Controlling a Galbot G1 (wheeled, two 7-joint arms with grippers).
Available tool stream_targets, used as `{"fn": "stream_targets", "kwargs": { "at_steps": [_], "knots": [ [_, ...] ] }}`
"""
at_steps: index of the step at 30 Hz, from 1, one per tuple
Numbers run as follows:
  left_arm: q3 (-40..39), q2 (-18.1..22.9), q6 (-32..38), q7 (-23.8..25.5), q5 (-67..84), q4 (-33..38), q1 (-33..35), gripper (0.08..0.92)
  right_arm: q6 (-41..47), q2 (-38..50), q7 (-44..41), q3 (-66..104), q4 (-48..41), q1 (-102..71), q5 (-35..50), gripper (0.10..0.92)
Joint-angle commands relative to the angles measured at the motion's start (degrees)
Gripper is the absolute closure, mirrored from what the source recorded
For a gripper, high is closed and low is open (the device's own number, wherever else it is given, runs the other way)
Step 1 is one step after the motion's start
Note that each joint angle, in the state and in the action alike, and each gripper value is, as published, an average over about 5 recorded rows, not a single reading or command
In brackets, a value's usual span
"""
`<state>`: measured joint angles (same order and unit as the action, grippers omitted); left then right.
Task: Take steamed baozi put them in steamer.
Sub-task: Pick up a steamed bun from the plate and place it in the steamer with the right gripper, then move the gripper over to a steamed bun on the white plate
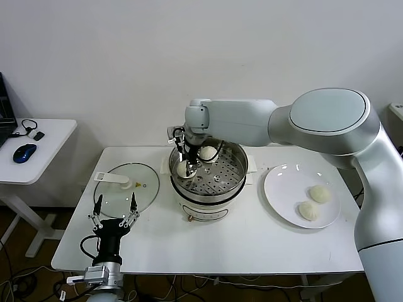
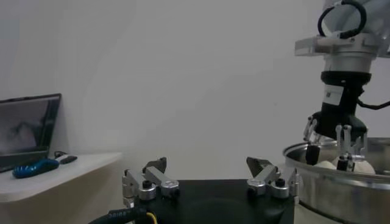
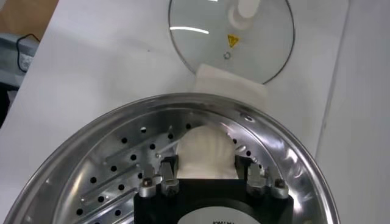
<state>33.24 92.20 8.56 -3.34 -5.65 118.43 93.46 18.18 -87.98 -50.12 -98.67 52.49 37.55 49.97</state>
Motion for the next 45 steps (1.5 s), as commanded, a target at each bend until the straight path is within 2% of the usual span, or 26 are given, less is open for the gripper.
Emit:
{"fn": "stream_targets", "kwargs": {
  "at_steps": [1,5,8,16,27,45],
  "knots": [
    [0.02,2.14,0.02,0.03,-0.07,0.13,0.08,0.177,-0.2,0.03,-0.99,0.46,-0.72,-0.16,-0.51,0.336],
    [-0.09,2.2,-0.01,0.09,-0.1,0.21,0.06,0.177,-0.32,0.86,-1.59,0.59,0.25,0.93,0.35,0.234],
    [-0.2,2.25,-0.05,0.12,-0.14,0.35,0.09,0.177,-0.36,1.85,-1.98,0.46,1.18,2.52,0.76,0.207],
    [-0.41,2.39,-0.3,0.21,-0.27,1.07,0.4,0.177,-1.17,8.33,-4.36,-3.57,8.64,10.17,2.0,0.203],
    [-1.68,2.8,-0.25,0.21,-1.35,1.42,0.91,0.177,-2.88,23.14,-6.09,-9.12,18.51,17.3,-0.38,0.203],
    [-2.8,2.8,0.0,-0.15,-3.6,1.0,1.63,0.177,-8.17,43.76,-7.33,-14.16,22.77,15.86,-14.32,0.203]
  ]
}}
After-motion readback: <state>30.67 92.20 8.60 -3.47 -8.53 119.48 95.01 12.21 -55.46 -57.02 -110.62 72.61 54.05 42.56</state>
